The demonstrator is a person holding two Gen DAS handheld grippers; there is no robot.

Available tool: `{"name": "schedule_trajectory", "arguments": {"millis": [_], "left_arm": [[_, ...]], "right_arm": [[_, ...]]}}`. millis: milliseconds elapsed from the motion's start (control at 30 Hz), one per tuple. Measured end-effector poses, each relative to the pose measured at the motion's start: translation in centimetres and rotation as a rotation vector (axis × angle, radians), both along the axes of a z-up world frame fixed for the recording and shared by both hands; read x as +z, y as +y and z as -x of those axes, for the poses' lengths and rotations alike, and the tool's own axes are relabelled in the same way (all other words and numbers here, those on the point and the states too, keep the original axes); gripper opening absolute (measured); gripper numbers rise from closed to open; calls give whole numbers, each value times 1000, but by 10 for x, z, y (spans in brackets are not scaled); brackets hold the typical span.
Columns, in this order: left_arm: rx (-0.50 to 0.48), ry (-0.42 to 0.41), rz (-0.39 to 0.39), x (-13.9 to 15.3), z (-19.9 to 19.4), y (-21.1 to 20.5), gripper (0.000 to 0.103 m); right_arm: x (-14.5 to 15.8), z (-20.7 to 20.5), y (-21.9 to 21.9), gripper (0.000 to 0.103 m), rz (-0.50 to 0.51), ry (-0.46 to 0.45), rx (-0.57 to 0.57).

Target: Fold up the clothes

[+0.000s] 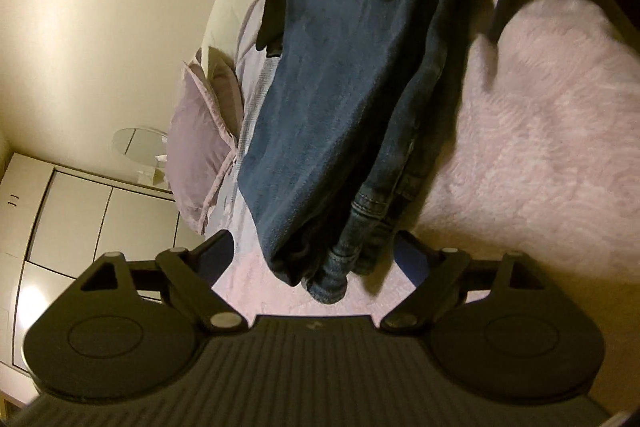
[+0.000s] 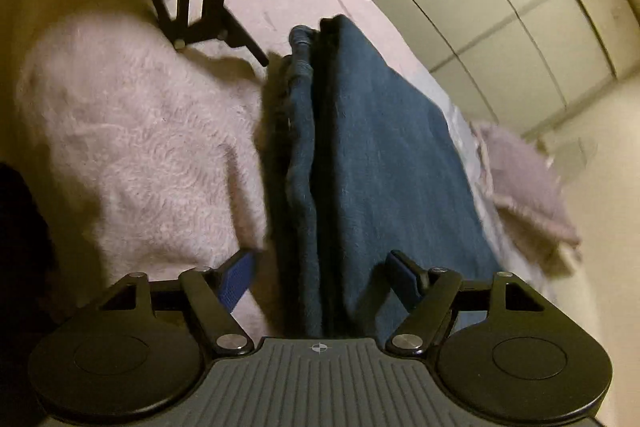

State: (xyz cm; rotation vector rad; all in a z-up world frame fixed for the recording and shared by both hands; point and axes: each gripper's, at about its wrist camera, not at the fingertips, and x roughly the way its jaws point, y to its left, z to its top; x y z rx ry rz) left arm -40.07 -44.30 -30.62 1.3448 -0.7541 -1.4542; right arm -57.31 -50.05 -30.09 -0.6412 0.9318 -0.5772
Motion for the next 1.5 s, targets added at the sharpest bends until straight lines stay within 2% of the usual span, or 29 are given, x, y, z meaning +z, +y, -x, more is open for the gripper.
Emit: {"name": "schedule_trajectory", "arguments": {"millis": [100,200,300,400,433,500,600,700,767,867,967,1100,1200,1233,1267,1333,1467,1500], "left_arm": [[-9,1,-8,-1,1,-3,87],[-35,3,-20,0,6,-7,90],[-63,-2,-27,-1,12,-14,91],[-85,-38,-39,-9,20,-28,93],[-89,-43,-44,-12,21,-33,94],[-88,-35,-52,-13,20,-41,103],[-87,-13,-70,-10,17,-48,103],[-83,15,-73,-8,13,-46,103],[-81,23,-74,-7,12,-44,102],[-80,28,-73,-5,11,-39,101],[-81,29,-72,-3,10,-34,101],[-96,39,-50,1,12,-21,100],[-117,24,-36,-1,21,-20,100],[-124,19,-31,-2,25,-22,100],[-130,14,-26,-3,29,-24,101],[-118,3,-6,-5,36,-30,101],[-82,-65,57,-13,42,-52,101],[-69,-80,61,-14,41,-58,100]], "right_arm": [[2,-4,-12,73,16,28,25],[15,-3,-40,71,-40,15,31],[28,6,-48,59,-89,-9,29],[36,13,-46,58,-95,-30,28],[37,14,-48,58,-106,-41,24],[38,19,-48,58,-132,-64,12],[36,14,-49,58,-184,-109,-16],[48,9,-34,58,-198,-189,15],[47,-5,-29,58,-186,-205,28],[28,-28,-31,58,-112,-150,26],[8,-34,-36,58,-46,-37,33],[2,-20,-39,58,67,98,18],[21,-6,-48,58,41,11,-1],[28,-5,-49,53,44,-9,-5],[36,-4,-49,39,48,-28,-9],[52,-2,-50,29,55,-67,-16],[82,2,-52,27,70,-145,-31],[82,3,-52,27,65,-138,-27]]}}
